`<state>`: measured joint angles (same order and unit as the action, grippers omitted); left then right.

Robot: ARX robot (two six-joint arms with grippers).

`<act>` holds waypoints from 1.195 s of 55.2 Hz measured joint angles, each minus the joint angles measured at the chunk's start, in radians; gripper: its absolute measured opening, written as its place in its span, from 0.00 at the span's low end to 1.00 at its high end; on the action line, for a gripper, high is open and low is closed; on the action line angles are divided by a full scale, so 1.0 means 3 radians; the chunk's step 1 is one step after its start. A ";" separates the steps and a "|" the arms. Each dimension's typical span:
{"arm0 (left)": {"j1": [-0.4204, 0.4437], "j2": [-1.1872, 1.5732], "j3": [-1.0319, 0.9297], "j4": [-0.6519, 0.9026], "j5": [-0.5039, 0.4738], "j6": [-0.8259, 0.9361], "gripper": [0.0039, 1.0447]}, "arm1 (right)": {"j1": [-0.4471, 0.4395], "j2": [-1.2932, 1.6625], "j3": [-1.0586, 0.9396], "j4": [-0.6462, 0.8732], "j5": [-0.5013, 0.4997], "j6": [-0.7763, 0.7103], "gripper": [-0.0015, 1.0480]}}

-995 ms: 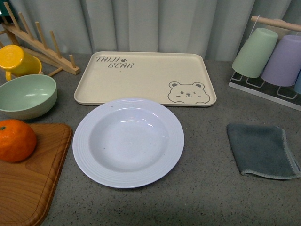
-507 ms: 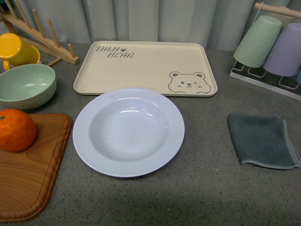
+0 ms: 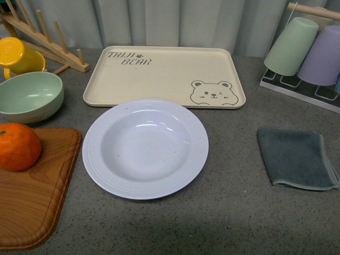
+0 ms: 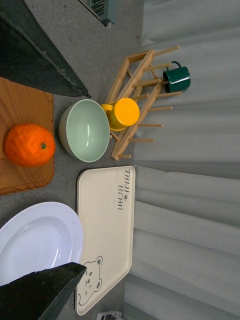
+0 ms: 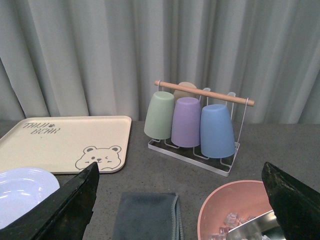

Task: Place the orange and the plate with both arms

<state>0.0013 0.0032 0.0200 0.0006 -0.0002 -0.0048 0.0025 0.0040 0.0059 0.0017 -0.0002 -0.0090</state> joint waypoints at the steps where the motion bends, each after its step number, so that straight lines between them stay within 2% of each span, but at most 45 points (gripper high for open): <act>1: 0.0000 0.0000 0.0000 0.0000 0.0001 0.0000 0.94 | 0.0000 0.0000 0.0000 0.0000 0.0000 0.0000 0.91; 66: 0.0000 0.0000 0.0000 0.0000 0.0000 0.0000 0.94 | 0.0000 0.0000 0.0000 0.0000 0.0000 0.0000 0.91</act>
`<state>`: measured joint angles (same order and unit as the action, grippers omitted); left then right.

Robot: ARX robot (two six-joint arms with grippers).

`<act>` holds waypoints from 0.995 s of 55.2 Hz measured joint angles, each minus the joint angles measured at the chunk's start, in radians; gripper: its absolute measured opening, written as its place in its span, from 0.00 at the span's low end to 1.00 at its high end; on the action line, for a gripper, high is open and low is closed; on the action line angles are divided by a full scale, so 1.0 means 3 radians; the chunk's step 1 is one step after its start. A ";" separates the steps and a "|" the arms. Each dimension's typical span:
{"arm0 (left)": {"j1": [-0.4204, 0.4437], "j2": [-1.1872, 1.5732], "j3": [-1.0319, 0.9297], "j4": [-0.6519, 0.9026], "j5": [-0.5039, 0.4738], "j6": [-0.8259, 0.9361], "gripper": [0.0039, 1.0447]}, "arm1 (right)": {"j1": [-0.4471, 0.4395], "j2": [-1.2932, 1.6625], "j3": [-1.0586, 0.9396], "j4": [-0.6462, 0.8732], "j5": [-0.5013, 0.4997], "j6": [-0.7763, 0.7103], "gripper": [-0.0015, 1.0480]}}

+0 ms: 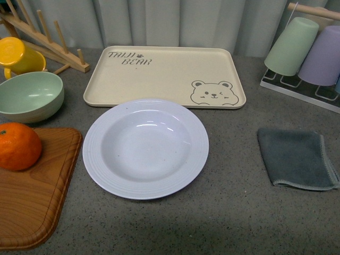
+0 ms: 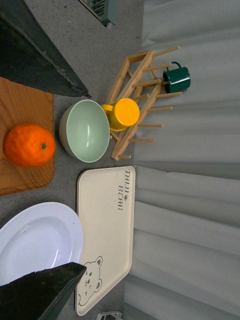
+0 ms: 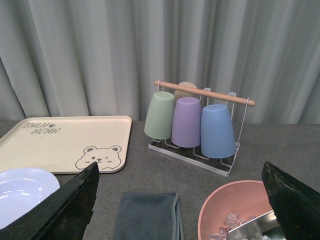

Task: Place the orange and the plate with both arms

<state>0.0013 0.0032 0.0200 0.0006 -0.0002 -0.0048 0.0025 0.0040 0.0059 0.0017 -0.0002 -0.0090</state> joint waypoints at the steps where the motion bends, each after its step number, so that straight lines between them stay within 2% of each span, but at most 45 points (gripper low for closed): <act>1: 0.0000 0.0000 0.0000 0.0000 0.0000 0.0001 0.94 | 0.0000 0.0000 0.0000 0.0000 0.0000 0.0000 0.91; 5: 0.0000 0.0000 0.0000 0.0000 0.0000 0.0001 0.94 | 0.0000 0.0000 0.0000 0.0000 0.0000 0.0000 0.91; 6: -0.0032 0.0017 0.0003 -0.0001 -0.0100 -0.0013 0.94 | 0.0000 0.0000 0.0000 0.0000 0.0000 0.0000 0.91; 8: -0.0242 0.0149 0.0010 0.0006 -0.0758 -0.0154 0.94 | 0.0000 0.0000 0.0000 0.0000 -0.0005 0.0000 0.91; 9: -0.0271 0.0173 0.0013 0.0010 -0.0847 -0.0189 0.94 | 0.0000 0.0000 0.0000 0.0000 -0.0004 0.0000 0.91; 11: -0.0422 0.0357 0.0015 0.0053 -0.1395 -0.0314 0.94 | 0.0000 0.0000 0.0000 0.0000 0.0000 0.0000 0.91; 14: -0.0456 0.0591 0.0015 0.0181 -0.1766 -0.0413 0.94 | -0.0001 0.0000 0.0000 0.0000 0.0004 0.0003 0.91; 16: -0.0422 0.0741 0.0024 0.0299 -0.1837 -0.0479 0.94 | -0.0004 0.0000 0.0000 -0.0001 -0.0003 0.0004 0.91; 22: -0.0202 0.1395 0.0132 0.0823 -0.1605 -0.0568 0.94 | -0.0004 0.0000 0.0000 0.0000 -0.0009 0.0005 0.91; 27: -0.0008 0.2181 0.0328 0.1349 -0.1193 -0.0624 0.94 | -0.0004 0.0000 0.0000 -0.0001 -0.0005 0.0008 0.91; 32: 0.0107 0.3089 0.0619 0.1643 -0.0880 -0.0603 0.94 | -0.0004 0.0000 0.0000 -0.0001 -0.0004 0.0008 0.91; 37: 0.0200 0.3813 0.0823 0.1928 -0.0827 -0.0610 0.94 | -0.0004 0.0000 0.0000 -0.0001 -0.0005 0.0008 0.91; 43: 0.0220 0.4402 0.1034 0.2049 -0.0765 -0.0617 0.94 | -0.0004 0.0000 0.0000 0.0000 -0.0005 0.0008 0.91; 55: 0.0043 0.5133 0.1343 0.1960 -0.0318 -0.0603 0.94 | -0.0004 0.0000 0.0000 0.0000 -0.0005 0.0008 0.91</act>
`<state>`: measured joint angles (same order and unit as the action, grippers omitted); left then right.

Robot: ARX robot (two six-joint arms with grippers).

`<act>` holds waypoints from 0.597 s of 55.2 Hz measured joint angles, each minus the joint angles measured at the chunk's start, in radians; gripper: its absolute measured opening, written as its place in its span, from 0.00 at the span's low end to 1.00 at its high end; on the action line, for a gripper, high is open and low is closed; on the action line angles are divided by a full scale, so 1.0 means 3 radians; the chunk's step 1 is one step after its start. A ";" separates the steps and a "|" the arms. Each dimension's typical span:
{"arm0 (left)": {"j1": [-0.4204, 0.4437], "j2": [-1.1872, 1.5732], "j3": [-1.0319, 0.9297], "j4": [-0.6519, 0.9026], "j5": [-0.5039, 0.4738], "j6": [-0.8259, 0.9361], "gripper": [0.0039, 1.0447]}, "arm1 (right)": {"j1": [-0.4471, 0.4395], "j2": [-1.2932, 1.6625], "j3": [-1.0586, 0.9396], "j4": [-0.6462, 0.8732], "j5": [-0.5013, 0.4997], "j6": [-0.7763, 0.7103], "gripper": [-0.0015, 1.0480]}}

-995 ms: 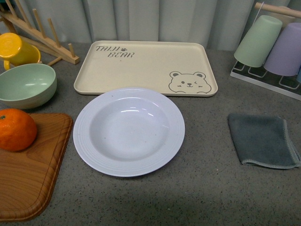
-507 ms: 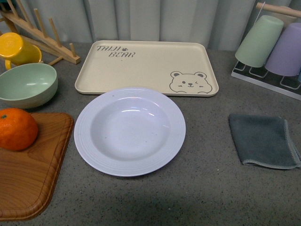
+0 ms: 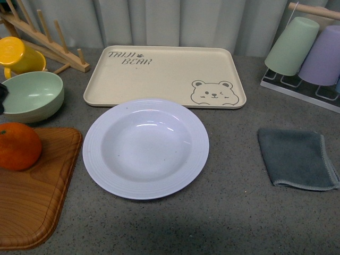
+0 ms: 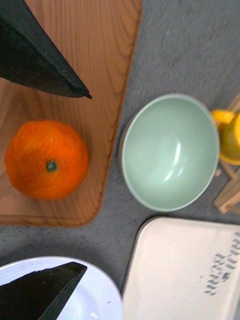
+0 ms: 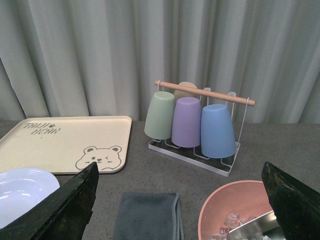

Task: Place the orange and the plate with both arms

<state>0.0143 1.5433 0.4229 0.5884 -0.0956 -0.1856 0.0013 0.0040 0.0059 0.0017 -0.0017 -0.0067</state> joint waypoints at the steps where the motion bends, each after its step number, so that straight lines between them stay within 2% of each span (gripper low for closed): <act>1: -0.0018 0.0042 0.0025 -0.0027 0.0042 -0.0001 0.94 | 0.0000 0.0000 0.0000 -0.0001 0.0001 0.0000 0.91; 33: -0.0055 0.0487 0.0174 -0.0356 0.0159 0.0135 0.94 | 0.0000 0.0000 0.0000 -0.0001 0.0000 0.0000 0.91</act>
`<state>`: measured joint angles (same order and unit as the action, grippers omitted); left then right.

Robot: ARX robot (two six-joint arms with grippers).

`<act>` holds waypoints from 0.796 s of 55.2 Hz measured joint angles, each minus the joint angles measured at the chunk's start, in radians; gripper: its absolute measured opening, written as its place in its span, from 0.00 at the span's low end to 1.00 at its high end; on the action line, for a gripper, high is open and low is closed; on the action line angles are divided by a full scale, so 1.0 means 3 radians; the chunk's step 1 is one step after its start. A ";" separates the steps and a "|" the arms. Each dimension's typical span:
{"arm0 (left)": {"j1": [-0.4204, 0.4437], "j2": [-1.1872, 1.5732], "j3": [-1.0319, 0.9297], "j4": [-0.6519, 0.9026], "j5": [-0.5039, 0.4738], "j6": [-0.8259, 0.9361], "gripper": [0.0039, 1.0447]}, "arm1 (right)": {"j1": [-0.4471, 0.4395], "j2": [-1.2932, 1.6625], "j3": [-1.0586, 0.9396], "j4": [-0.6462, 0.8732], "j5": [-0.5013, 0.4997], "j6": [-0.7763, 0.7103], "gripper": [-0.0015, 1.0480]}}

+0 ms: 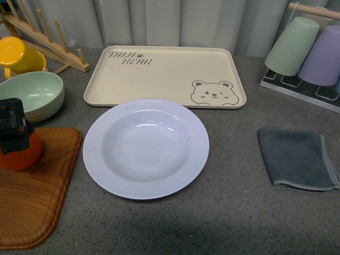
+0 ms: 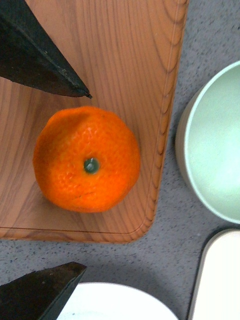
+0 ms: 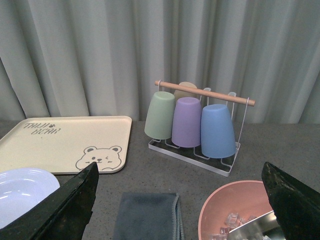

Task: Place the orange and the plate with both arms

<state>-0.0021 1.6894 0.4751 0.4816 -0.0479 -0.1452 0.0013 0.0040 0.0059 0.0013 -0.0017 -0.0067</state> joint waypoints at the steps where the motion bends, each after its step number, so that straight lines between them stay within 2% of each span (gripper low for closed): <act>1: -0.0005 0.0018 0.0011 -0.0010 0.0001 0.0008 0.94 | 0.0000 0.0000 0.0000 0.0000 0.0000 0.0000 0.91; 33: 0.0065 0.0355 0.0179 -0.0042 -0.0010 0.0053 0.94 | 0.0000 0.0000 0.0000 0.0000 0.0000 0.0000 0.91; 40: 0.0065 0.0355 0.0181 -0.0048 -0.0014 0.0053 0.79 | 0.0000 0.0000 0.0000 0.0000 0.0000 0.0000 0.91; 44: 0.0067 0.0355 0.0181 -0.0051 -0.0010 0.0043 0.65 | 0.0000 0.0000 0.0000 0.0000 0.0001 0.0000 0.91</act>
<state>0.0181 1.7958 0.5293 0.4664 -0.0509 -0.1322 0.0013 0.0040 0.0059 0.0013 -0.0013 -0.0067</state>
